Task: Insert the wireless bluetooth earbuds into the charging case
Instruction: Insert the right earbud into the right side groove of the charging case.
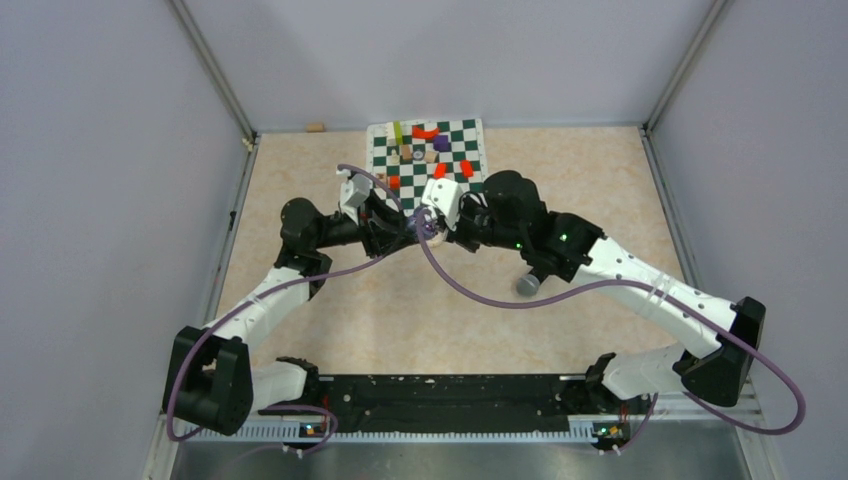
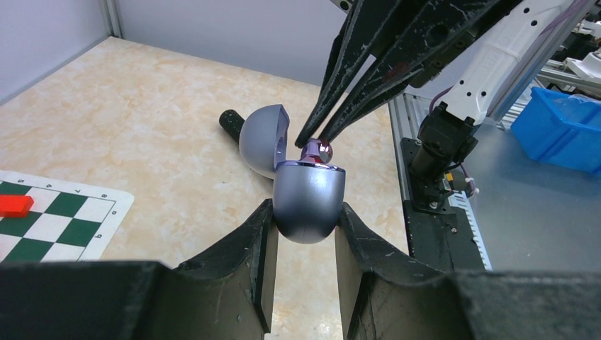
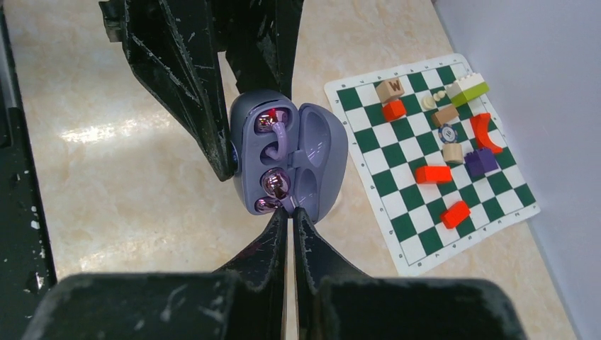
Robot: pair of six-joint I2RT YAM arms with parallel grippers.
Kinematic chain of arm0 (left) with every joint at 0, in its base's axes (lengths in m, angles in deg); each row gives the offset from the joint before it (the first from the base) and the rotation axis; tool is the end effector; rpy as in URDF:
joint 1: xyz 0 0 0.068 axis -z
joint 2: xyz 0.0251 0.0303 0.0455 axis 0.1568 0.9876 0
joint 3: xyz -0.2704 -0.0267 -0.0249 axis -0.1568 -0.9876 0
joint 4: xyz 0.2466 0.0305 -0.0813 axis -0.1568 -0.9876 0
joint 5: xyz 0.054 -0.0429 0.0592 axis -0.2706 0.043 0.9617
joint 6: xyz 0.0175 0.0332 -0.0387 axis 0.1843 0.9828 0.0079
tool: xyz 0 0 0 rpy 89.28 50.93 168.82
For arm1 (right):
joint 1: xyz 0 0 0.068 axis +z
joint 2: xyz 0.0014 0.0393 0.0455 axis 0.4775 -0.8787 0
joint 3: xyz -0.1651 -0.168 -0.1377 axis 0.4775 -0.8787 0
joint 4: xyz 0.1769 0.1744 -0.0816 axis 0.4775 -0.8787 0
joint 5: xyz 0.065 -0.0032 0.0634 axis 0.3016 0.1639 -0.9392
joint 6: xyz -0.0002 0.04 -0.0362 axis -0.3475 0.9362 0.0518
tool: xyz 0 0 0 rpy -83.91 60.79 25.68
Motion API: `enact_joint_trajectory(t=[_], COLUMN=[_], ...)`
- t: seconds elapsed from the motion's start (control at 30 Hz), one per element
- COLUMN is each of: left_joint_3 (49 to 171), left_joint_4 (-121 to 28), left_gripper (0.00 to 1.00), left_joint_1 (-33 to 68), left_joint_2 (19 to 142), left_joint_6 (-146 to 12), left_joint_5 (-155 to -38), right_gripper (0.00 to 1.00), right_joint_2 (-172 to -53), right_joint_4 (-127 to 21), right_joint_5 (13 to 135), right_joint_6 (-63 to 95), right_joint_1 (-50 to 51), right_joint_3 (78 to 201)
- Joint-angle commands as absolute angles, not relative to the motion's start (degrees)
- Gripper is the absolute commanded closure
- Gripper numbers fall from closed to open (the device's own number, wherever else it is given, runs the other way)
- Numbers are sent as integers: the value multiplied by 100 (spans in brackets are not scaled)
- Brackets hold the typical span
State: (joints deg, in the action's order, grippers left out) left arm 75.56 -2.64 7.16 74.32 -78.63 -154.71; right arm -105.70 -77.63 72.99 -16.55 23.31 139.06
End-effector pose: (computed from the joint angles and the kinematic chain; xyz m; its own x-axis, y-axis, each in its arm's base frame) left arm 0.2319 -0.1012 0.3058 -0.1665 -0.1192 -0.9788 0.9790 0.0981 -0.1785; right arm 0.1765 0.2330 0.3860 0.1454 -0.5108 -0.8473 -0.8842 0.3171 -0.3429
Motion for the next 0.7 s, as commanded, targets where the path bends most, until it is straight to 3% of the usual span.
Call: enact_joint_trajectory(t=[0.0, 0.67], left_joint_3=[7507, 7504], left_joint_4=[365, 337], left_gripper=[100, 100], left_joint_1=[636, 644], left_joint_2=[7317, 7305], left_joint_6=[-8118, -8028], left_joint_5=[-15610, -15591], right_gripper=[100, 100], right_joint_2=[-10272, -10513], right_joint_4=[-7787, -7768], right_joint_5=[6994, 7013], right_joint_6=[-1427, -1428], right_joint_1=[1886, 2001], right_joint_3=[13865, 13936])
